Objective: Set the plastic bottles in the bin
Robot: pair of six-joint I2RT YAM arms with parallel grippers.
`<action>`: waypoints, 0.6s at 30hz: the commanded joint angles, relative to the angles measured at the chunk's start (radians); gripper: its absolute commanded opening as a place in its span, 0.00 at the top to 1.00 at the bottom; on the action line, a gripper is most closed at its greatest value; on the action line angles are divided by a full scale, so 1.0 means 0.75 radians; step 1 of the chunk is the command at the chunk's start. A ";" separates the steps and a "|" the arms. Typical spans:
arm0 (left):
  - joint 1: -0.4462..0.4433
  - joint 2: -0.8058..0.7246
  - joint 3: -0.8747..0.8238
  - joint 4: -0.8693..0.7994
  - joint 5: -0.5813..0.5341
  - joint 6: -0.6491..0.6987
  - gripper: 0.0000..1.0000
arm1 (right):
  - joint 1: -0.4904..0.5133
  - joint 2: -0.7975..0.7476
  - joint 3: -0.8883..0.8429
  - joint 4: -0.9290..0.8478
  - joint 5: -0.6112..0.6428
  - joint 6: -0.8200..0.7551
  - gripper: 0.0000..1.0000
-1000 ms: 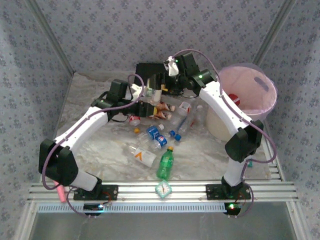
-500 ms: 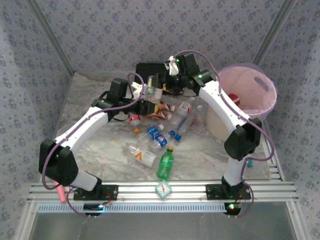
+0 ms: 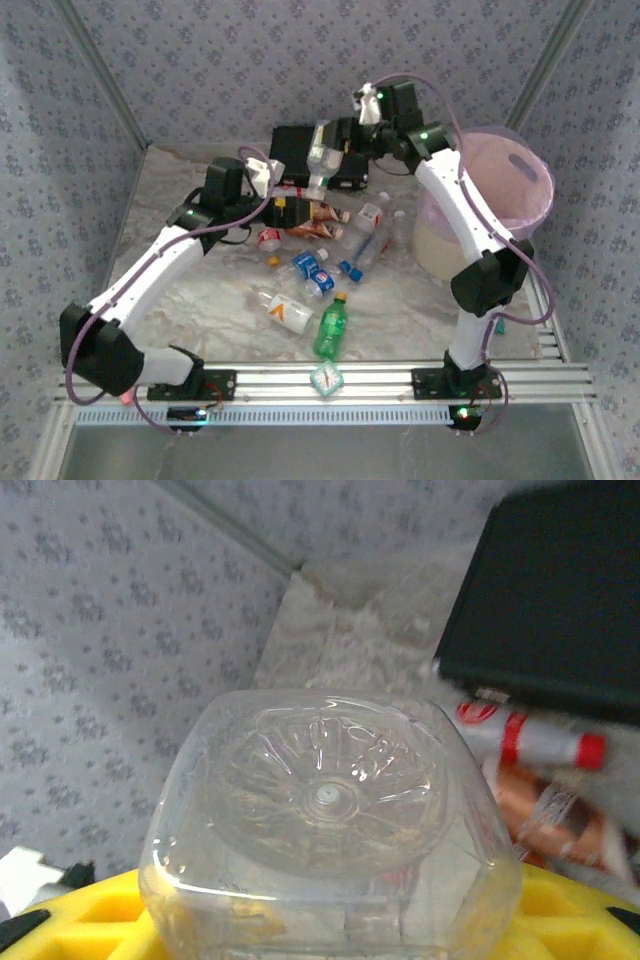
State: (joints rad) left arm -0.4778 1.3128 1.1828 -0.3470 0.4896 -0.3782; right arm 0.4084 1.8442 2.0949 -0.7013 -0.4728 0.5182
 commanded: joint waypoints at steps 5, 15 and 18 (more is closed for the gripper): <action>0.037 -0.028 0.032 -0.319 -0.255 -0.121 0.05 | -0.170 -0.093 0.412 -0.417 0.322 -0.252 0.50; 0.135 -0.066 -0.099 -0.479 -0.280 -0.479 0.08 | -0.680 -0.366 0.308 -0.601 0.515 -0.399 0.52; 0.150 -0.090 -0.169 -0.460 -0.246 -0.556 0.09 | -0.737 -0.427 0.163 -0.625 0.588 -0.465 0.52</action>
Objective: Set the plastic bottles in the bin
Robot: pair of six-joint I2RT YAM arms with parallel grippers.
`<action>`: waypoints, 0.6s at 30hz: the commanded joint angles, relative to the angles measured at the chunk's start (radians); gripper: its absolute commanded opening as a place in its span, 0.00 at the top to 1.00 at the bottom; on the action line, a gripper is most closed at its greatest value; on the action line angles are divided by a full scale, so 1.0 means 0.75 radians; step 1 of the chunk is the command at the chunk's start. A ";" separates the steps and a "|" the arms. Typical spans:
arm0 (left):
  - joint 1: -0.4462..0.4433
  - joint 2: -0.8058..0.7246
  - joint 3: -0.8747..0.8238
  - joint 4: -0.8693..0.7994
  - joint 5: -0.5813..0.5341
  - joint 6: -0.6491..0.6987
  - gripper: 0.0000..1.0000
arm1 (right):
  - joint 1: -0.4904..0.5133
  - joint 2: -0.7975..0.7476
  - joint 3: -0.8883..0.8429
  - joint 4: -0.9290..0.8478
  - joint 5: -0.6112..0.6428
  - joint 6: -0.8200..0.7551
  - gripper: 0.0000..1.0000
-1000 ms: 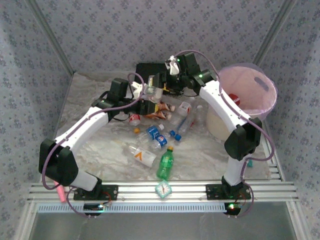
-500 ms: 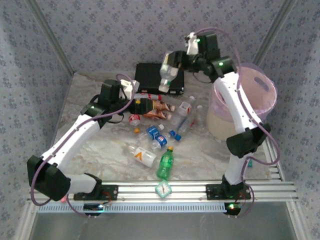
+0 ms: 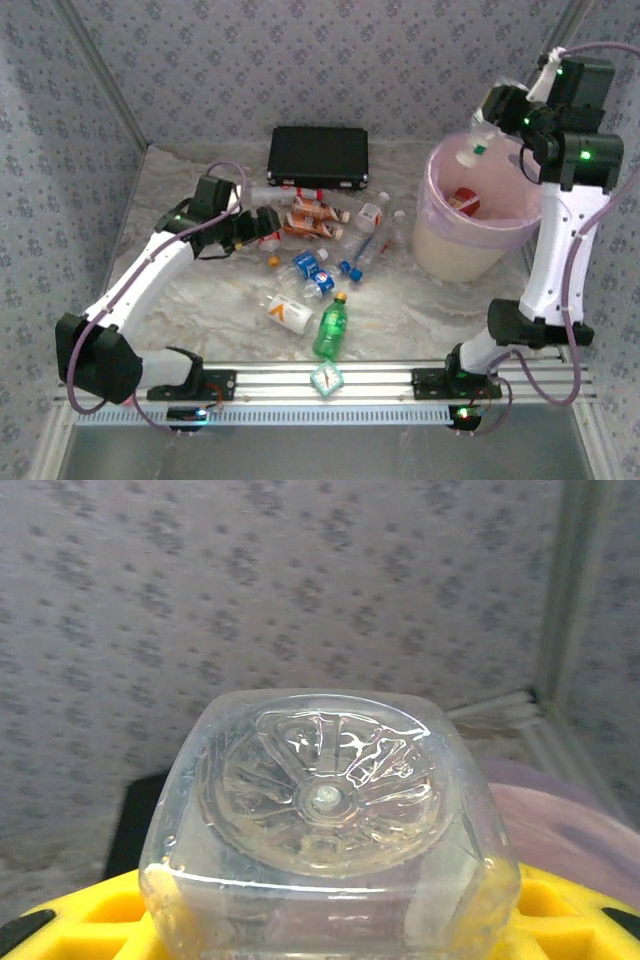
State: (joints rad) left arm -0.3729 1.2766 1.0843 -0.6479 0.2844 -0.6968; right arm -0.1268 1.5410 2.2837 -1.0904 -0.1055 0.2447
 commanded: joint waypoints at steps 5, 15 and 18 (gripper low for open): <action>0.014 -0.082 -0.077 -0.106 -0.063 -0.185 0.10 | -0.044 -0.100 -0.366 -0.055 0.175 -0.158 0.52; 0.019 -0.166 -0.107 -0.190 -0.068 -0.301 0.12 | -0.011 -0.091 -0.849 0.184 0.219 -0.157 0.52; 0.018 -0.192 -0.122 -0.261 -0.031 -0.363 0.13 | -0.008 -0.062 -0.977 0.286 0.193 -0.130 0.51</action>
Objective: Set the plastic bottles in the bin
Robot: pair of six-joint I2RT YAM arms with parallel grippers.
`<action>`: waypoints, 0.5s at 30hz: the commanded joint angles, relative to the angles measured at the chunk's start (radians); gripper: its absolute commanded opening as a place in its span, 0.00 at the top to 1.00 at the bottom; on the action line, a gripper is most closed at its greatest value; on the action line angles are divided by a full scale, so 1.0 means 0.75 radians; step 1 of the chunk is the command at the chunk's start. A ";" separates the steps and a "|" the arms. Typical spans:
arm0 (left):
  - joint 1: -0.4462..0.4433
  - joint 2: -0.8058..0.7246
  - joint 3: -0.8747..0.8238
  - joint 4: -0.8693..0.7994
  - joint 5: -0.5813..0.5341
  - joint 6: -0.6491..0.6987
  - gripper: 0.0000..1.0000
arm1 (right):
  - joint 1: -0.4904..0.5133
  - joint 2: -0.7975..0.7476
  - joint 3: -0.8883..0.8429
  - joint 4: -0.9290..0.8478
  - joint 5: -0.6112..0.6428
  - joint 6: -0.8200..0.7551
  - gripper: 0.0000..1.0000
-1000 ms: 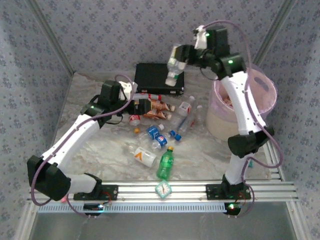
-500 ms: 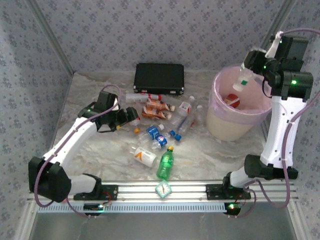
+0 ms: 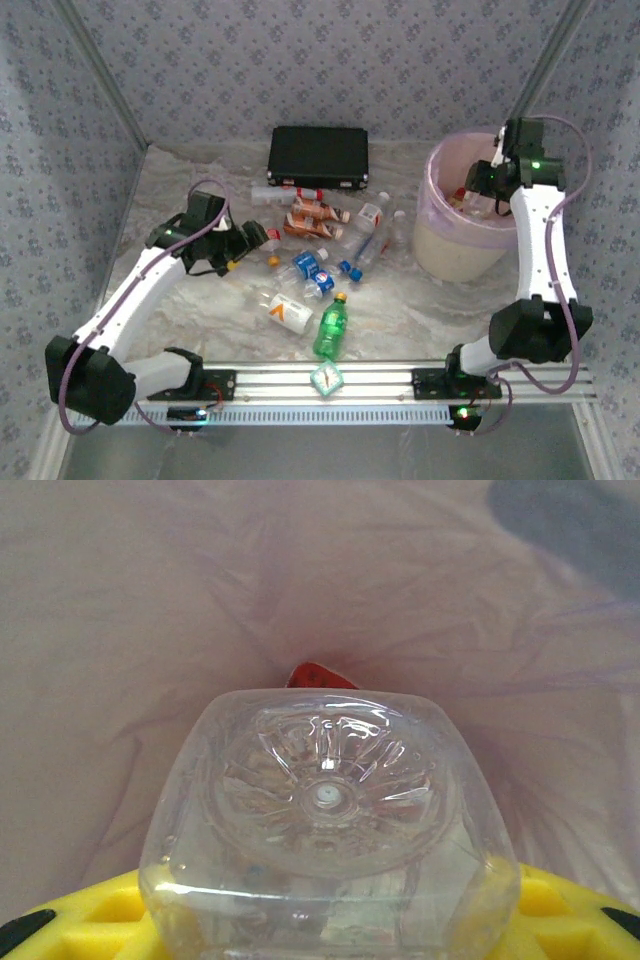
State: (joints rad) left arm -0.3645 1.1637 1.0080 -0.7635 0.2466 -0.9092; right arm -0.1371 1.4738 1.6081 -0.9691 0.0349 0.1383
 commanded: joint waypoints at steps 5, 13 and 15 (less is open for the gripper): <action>-0.003 -0.165 -0.148 -0.115 0.084 -0.260 0.12 | 0.001 0.093 -0.240 0.269 -0.019 0.043 0.50; -0.075 -0.263 -0.319 -0.112 0.036 -0.434 0.09 | 0.005 0.074 -0.281 0.322 -0.026 0.065 0.10; -0.127 -0.252 -0.323 -0.109 0.009 -0.479 0.08 | 0.008 0.046 -0.255 0.285 -0.016 0.055 0.03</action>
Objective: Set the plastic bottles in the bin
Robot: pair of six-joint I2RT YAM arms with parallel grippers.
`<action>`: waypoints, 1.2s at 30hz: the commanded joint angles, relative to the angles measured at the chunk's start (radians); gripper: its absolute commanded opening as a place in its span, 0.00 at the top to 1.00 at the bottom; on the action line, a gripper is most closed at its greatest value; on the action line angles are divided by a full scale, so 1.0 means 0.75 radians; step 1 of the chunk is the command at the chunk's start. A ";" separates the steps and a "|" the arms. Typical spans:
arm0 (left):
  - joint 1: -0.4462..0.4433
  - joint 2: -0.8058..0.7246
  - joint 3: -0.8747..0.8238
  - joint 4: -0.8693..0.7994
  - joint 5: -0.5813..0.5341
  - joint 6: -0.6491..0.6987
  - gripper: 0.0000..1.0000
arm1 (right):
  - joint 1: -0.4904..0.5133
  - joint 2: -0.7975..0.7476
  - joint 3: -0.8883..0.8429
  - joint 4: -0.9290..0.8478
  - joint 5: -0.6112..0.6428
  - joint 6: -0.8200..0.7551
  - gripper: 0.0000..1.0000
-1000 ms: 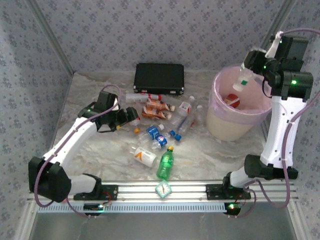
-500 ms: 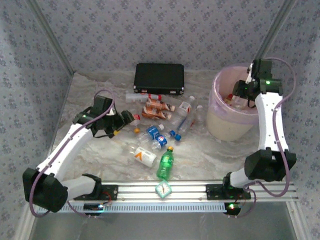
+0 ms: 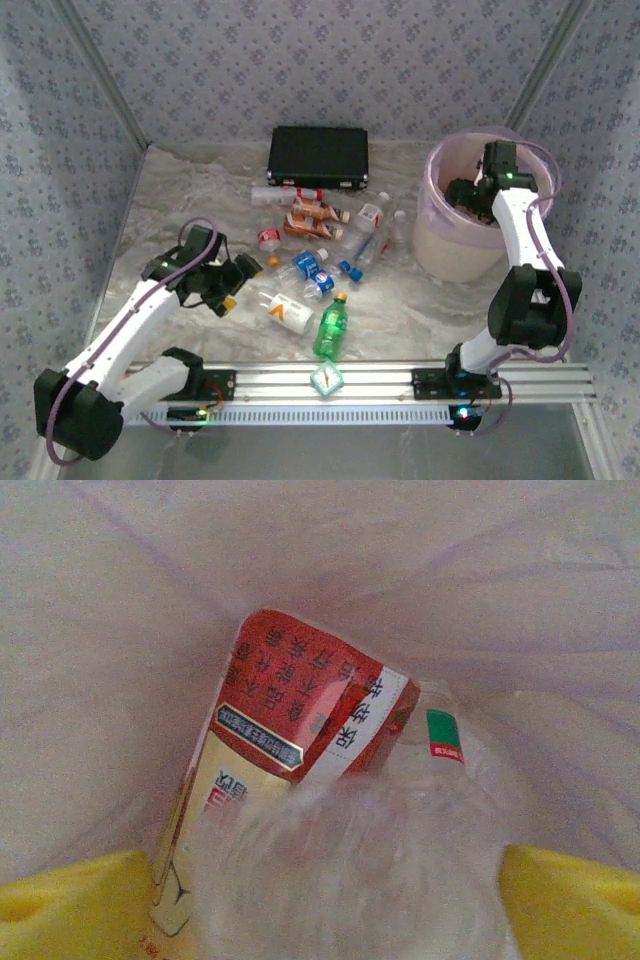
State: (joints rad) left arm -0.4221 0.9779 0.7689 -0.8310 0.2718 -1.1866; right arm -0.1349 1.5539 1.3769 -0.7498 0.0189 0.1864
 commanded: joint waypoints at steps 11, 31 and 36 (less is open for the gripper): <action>-0.172 0.068 -0.308 0.463 0.022 -0.539 0.11 | 0.003 -0.298 0.211 -0.190 -0.047 -0.026 0.01; -0.200 0.264 -0.348 0.667 -0.051 -0.564 0.34 | 0.110 -0.534 0.269 -0.299 -0.279 0.005 0.01; -0.199 0.213 -0.301 0.576 -0.073 -0.510 0.39 | 0.111 -0.593 0.292 -0.281 -0.484 0.031 0.02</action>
State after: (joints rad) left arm -0.5652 1.1709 0.4839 -0.3328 0.2413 -1.5909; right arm -0.0563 1.1439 1.5570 -0.9546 -0.2211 0.1898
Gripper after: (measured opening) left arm 0.642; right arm 0.980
